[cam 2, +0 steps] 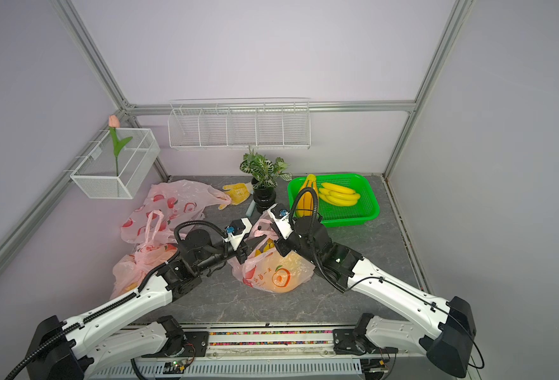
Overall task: Place the banana into a plastic bag & tie a knot
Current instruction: Cross the plastic bag at the center of the board.
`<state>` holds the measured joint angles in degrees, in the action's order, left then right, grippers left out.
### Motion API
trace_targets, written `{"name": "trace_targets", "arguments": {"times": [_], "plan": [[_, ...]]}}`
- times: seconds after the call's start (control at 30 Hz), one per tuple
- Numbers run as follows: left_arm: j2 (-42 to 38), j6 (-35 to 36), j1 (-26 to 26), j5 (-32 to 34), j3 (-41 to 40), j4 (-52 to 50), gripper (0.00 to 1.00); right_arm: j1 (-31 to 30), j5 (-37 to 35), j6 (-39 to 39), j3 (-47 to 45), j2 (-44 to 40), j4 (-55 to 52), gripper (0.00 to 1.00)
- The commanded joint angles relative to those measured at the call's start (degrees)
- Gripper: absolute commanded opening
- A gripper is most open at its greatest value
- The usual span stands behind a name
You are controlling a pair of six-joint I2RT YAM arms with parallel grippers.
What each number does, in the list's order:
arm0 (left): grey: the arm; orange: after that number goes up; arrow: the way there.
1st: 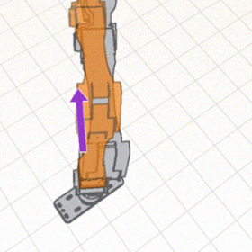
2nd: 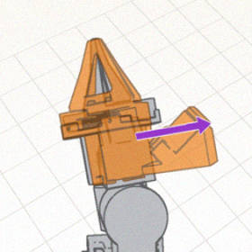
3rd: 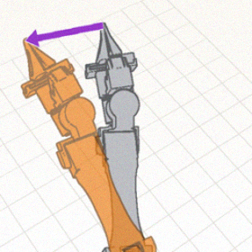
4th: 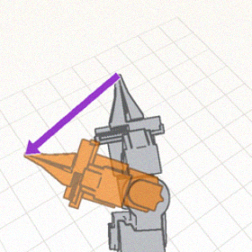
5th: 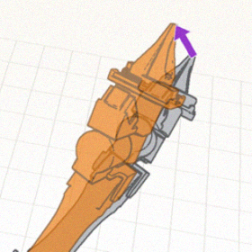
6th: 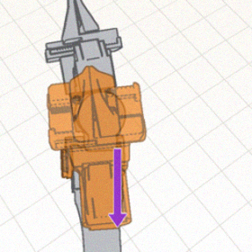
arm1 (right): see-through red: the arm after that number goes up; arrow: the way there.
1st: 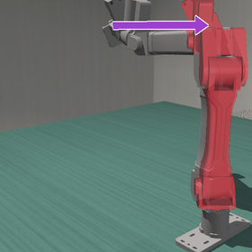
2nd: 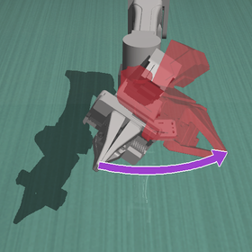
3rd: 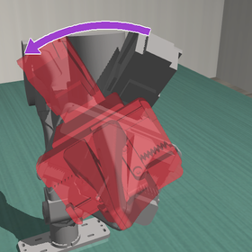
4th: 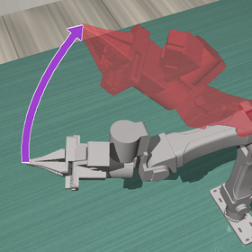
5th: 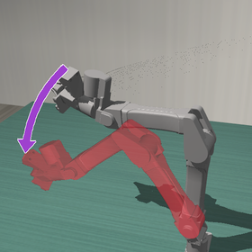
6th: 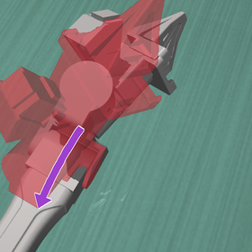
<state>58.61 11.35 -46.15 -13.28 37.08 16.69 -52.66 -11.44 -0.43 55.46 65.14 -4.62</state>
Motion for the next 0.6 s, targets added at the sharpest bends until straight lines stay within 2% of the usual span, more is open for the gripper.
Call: {"name": "trace_targets", "arguments": {"times": [0.0, 0.47, 0.57], "plan": [[-1.3, -1.9, -0.2, 3.1, -0.9, 1.7, 0.35, -0.5, -2.8, 0.5, 0.3, 0.1, -0.4, 0.07], [-2.3, -4.7, -0.2, 7.6, -1.7, 3.3, 0.36, -2.6, -6.4, -1.1, 0.3, 0.9, -1.5, 0.06], [-2.1, -5.2, -0.2, 7.9, -1.7, 3.5, 0.33, -2.7, -7.1, -1.4, 0.3, 0.6, -1.8, 0.07]]}}
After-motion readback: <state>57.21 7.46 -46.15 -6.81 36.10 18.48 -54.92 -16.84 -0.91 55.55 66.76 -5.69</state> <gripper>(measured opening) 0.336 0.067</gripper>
